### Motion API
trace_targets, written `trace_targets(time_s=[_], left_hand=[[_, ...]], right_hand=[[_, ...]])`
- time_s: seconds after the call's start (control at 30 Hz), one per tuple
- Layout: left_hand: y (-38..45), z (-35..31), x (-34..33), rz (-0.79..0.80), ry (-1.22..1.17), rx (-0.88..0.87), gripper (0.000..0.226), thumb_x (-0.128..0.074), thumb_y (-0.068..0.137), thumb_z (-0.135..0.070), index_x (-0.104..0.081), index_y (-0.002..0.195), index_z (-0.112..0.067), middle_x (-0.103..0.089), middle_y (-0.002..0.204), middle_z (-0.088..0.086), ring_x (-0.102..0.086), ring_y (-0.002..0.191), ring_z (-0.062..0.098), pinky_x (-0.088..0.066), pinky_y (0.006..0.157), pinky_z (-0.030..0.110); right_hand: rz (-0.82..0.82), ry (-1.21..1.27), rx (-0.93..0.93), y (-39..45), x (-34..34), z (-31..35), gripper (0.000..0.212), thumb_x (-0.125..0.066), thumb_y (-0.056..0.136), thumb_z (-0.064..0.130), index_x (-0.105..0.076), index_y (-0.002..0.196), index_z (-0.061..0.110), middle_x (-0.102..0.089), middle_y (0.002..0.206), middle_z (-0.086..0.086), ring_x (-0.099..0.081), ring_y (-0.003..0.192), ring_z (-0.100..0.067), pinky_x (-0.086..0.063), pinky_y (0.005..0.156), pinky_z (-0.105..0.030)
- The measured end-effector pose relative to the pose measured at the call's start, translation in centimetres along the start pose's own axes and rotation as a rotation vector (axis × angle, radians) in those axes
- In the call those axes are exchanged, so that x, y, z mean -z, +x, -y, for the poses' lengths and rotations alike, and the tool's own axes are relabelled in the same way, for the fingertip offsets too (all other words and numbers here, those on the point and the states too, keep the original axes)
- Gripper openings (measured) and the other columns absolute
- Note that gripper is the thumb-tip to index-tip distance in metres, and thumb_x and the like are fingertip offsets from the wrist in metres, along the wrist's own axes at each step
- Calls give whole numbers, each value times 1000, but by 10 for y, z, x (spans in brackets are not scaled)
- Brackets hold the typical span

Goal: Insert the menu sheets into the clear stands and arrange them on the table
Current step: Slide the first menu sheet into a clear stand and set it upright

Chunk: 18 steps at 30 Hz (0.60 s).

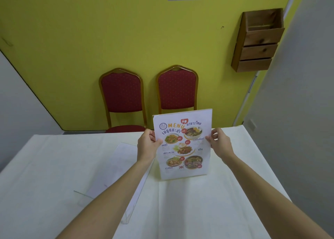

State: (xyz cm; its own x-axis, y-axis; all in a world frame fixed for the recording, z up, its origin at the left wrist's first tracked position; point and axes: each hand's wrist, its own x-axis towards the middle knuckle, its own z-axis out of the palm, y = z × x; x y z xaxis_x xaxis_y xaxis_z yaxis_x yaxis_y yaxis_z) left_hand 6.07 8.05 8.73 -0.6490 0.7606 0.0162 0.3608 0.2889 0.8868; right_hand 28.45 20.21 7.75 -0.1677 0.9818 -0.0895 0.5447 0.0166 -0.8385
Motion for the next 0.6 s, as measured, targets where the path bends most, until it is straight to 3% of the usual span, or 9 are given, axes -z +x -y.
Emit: trace_targets(time_s=[0.27,0.6], left_hand=[[1,-1,-4,-1,16,-18,23,-73,82,-10,-51,89,-9,-61,81,0,-58,71,14,-46,57,20],[-7,10,-5,-13,70,-60,20,-70,86,-15,-53,91,-4,-61,83,0,-56,68,10,-49,60,23]], right_hand=[[25,10,5,-3,2,-14,23,-61,90,28,-50,96,9,-58,82,1,-65,87,-33,-56,79,-53],[56,1,-5,-6,1,-18,25,-59,91,28,-49,97,6,-60,93,-9,-63,93,-35,-55,82,-54]])
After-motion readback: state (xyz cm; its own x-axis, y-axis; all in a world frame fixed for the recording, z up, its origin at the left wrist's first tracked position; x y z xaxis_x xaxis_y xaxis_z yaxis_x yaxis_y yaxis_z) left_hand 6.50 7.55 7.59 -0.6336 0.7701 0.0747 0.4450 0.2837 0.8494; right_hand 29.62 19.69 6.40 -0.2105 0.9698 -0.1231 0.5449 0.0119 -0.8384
